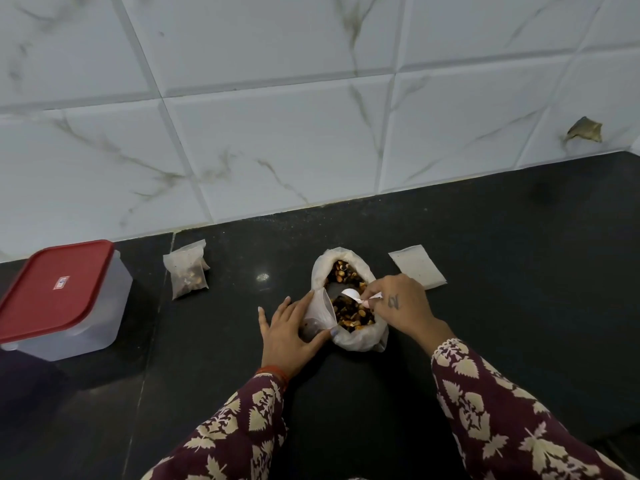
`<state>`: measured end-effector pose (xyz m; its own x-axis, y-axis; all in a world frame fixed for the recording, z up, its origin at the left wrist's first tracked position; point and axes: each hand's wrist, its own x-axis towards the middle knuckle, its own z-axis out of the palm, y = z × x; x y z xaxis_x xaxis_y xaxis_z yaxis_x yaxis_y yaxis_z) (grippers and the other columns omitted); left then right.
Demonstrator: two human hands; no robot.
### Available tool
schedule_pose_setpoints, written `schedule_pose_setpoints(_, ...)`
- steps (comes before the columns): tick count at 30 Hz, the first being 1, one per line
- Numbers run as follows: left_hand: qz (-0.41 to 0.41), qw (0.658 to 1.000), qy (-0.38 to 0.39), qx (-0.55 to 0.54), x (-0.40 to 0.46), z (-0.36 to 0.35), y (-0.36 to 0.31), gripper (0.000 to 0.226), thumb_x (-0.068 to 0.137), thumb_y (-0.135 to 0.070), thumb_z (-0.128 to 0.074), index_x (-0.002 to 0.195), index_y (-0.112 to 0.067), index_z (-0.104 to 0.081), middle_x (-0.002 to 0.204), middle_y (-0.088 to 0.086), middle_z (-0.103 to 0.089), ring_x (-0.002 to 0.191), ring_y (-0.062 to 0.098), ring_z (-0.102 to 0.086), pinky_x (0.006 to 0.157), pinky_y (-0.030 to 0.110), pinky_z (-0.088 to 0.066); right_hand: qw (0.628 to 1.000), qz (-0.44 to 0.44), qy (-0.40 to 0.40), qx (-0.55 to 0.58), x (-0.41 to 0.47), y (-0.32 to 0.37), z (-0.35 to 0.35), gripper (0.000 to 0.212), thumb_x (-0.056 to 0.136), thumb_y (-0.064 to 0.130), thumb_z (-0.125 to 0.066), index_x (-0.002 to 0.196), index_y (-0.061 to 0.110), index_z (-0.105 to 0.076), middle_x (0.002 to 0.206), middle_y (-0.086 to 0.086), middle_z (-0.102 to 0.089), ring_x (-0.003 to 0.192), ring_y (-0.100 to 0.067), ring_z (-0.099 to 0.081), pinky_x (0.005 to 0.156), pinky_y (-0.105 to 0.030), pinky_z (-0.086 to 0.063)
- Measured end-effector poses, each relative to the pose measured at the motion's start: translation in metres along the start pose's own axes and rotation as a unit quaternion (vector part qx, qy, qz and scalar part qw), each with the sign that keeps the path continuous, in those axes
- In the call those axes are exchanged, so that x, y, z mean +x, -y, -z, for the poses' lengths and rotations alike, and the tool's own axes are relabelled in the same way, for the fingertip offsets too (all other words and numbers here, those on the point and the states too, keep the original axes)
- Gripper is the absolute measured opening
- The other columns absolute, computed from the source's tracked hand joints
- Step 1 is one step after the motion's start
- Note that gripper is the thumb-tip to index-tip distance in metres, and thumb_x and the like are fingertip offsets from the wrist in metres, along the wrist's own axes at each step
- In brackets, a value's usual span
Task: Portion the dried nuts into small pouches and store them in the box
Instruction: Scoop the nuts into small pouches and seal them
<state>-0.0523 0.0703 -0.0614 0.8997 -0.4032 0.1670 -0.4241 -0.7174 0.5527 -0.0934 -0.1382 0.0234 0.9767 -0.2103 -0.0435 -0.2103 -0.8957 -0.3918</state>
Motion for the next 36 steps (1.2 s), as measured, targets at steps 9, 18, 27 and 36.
schedule_pose_setpoints(9, 0.002, 1.0, 0.006, 0.008, 0.001, -0.002, 0.0, 0.085, 0.069, -0.081, -0.036, 0.144, -0.041, -0.027, 0.141, -0.014, -0.046, 0.143, 0.01, -0.02, 0.113, 0.047, 0.017, 0.965, -0.137, 0.102, 0.2, 0.013, 0.002, 0.007, 0.015, 0.08, 0.014, -0.072, 0.07, 0.026, -0.071, 0.076, 0.004, -0.073, 0.064, -0.008, -0.066, 0.067, -0.024, -0.053)
schedule_pose_setpoints(18, 0.0, 1.0, -0.001, -0.015, 0.0, -0.001, 0.0, 0.085, 0.069, -0.081, -0.039, 0.143, -0.041, -0.03, 0.141, -0.013, -0.046, 0.142, 0.011, -0.021, 0.114, 0.048, 0.016, 0.84, -0.308, 0.094, 0.437, 0.006, -0.001, -0.001, 0.01, 0.08, -0.002, -0.067, 0.086, 0.005, -0.071, 0.072, -0.008, -0.071, 0.049, -0.01, -0.057, 0.04, -0.013, -0.031)
schedule_pose_setpoints(27, 0.025, 0.99, -0.036, -0.131, 0.004, 0.003, -0.008, 0.071, 0.066, -0.075, -0.053, 0.128, -0.04, -0.045, 0.126, -0.018, -0.052, 0.125, 0.003, -0.043, 0.117, 0.047, 0.009, 0.813, -0.321, 0.048, 0.483, -0.002, -0.006, 0.004, 0.006, 0.082, 0.003, -0.067, 0.084, 0.007, -0.071, 0.074, -0.006, -0.071, 0.055, -0.007, -0.054, 0.045, -0.015, -0.032)
schedule_pose_setpoints(36, 0.044, 0.984, -0.031, -0.17, 0.013, 0.009, -0.015, 0.076, 0.065, -0.065, -0.065, 0.131, -0.031, -0.047, 0.122, -0.017, -0.05, 0.119, 0.004, -0.045, 0.117, 0.051, 0.001, 0.783, -0.294, 0.023, 0.548, -0.011, 0.005, 0.016, 0.01, 0.083, 0.004, -0.066, 0.082, 0.013, -0.071, 0.073, -0.002, -0.072, 0.058, -0.006, -0.057, 0.052, -0.016, -0.035)
